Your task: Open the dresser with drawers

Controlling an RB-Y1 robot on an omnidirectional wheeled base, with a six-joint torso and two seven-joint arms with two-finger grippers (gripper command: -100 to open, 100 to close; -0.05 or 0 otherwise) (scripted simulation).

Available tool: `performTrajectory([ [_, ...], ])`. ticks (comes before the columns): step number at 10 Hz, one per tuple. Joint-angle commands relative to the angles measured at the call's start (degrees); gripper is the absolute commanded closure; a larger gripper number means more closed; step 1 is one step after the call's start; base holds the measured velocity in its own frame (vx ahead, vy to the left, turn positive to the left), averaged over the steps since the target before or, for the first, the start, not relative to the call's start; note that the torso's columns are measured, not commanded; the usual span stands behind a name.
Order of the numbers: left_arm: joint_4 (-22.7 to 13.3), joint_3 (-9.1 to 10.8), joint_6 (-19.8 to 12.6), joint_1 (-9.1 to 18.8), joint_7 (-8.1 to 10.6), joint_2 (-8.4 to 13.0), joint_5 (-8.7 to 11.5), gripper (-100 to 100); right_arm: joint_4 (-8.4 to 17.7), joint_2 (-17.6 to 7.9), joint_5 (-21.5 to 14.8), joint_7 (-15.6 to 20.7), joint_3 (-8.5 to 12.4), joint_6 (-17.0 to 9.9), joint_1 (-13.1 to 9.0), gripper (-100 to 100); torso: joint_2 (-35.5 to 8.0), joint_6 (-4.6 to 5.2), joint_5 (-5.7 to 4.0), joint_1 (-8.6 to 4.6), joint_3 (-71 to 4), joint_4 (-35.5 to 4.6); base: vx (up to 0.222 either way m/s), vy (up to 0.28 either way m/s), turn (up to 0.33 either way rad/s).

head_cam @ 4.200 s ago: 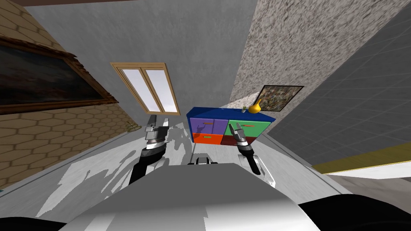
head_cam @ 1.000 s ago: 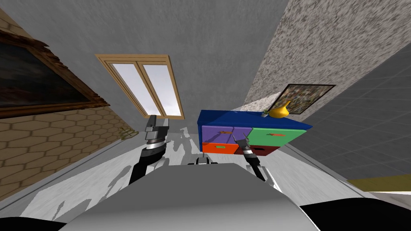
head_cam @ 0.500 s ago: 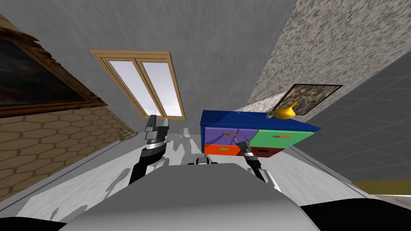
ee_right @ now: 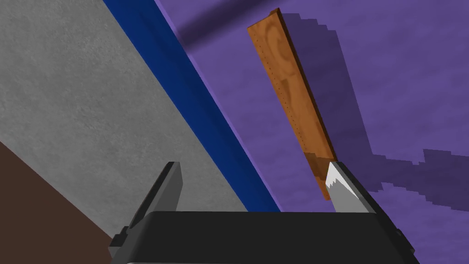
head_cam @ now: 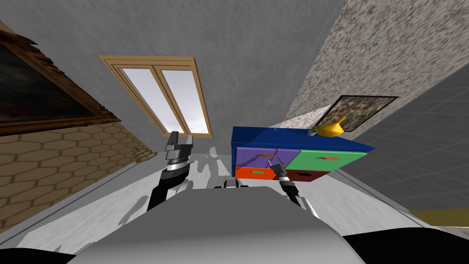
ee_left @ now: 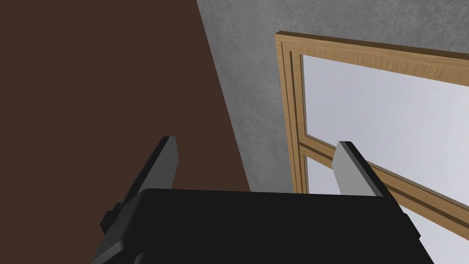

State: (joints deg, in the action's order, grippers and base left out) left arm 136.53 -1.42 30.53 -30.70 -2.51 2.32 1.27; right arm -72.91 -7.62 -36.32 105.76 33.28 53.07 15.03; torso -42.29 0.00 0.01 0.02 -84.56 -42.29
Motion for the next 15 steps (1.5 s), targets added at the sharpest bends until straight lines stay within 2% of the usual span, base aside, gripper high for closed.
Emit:
performTrajectory([
  [1, 0.0, 0.0, 0.0, 0.0, 0.0, 0.0, 0.0, 0, 3.13, 0.1, -1.22, 4.2, 1.46, 0.78, -0.71, -100, -0.03, 0.0, -0.01, -0.07, 0.02, -0.01, 0.08, 0.081, -0.006],
  [2, 0.0, 0.0, 0.0, 0.0, 0.0, 0.0, 0.0, 0, 3.13, 0.1, -1.22, 4.7, 1.46, 0.78, -0.71, -100, 0.07, -0.01, -0.01, -0.02, -0.03, 0.01, 0.062, 0.073, -0.003],
  [4, 0.0, 0.0, 0.0, 0.0, 0.0, 0.0, 0.0, 0, 6.12, 0.23, -2.68, 8.47, 2.99, 1.43, -1.28, -100, -0.01, 0.0, -0.01, -0.02, 0.01, -0.01, 0.068, 0.082, -0.008],
  [5, 0.0, 0.0, 0.0, 0.0, 0.0, 0.0, 0.0, 0, 6.12, 0.23, -2.68, 9.1, 2.99, 1.43, -1.28, -100, 0.04, 0.0, 0.0, 0.02, -0.02, 0.01, 0.055, 0.067, -0.004],
  [7, 0.0, 0.0, 0.0, 0.0, 0.0, 0.0, 0.0, 0, 8.48, 0.08, -3.8, 12.47, 4.17, 1.92, -1.73, -100, -0.07, 0.0, -0.03, -0.09, 0.05, -0.02, 0.042, 0.065, -0.005],
  [10, 0.0, 0.0, 0.0, 0.0, 0.0, 0.0, 0.0, 0, 10.59, -0.52, -4.85, 15.65, 5.28, 2.4, -2.13, -100, 0.02, 0.0, 0.0, -0.02, -0.02, 0.01, 0.05, 0.073, -0.005],
  [11, 0.0, 0.0, 0.0, 0.0, 0.0, 0.0, 0.0, 0, 10.07, -0.36, -4.65, 14.89, 5.04, 2.25, -2.0, -100, -0.02, 0.0, -0.01, -0.07, 0.01, 0.0, 0.018, 0.027, -0.002],
  [12, 0.0, 0.0, 0.0, 0.01, 0.0, 0.01, 0.0, 0, 9.53, -2.0, -4.68, 13.49, 5.07, 0.75, -2.56, -100, -0.08, 0.0, -0.04, -0.16, 0.05, -0.02, 0.079, 0.044, 0.039],
  [13, 0.0, 0.0, 0.0, 0.0, 0.0, 0.01, 0.0, 0, 10.3, -1.37, -4.65, 14.54, 5.12, 1.66, -2.63, -100, 0.13, -0.02, -0.02, -0.06, -0.06, 0.02, 0.052, 0.025, 0.012],
  [14, 0.0, 0.01, 0.0, 0.0, 0.0, 0.01, 0.0, 0, 10.32, -1.49, -4.65, 14.37, 5.12, 1.46, -2.73, 100, 0.03, 0.01, -0.02, -0.07, -0.03, 0.02, 0.008, 0.004, -0.002],
  [15, 0.0, 0.01, 0.0, 0.01, 0.0, 0.01, 0.0, 0, 9.98, -1.94, -4.6, 13.76, 5.02, 1.77, -2.35, 100, -0.1, 0.0, -0.04, -0.1, 0.06, -0.02, -0.102, -0.007, -0.046],
])
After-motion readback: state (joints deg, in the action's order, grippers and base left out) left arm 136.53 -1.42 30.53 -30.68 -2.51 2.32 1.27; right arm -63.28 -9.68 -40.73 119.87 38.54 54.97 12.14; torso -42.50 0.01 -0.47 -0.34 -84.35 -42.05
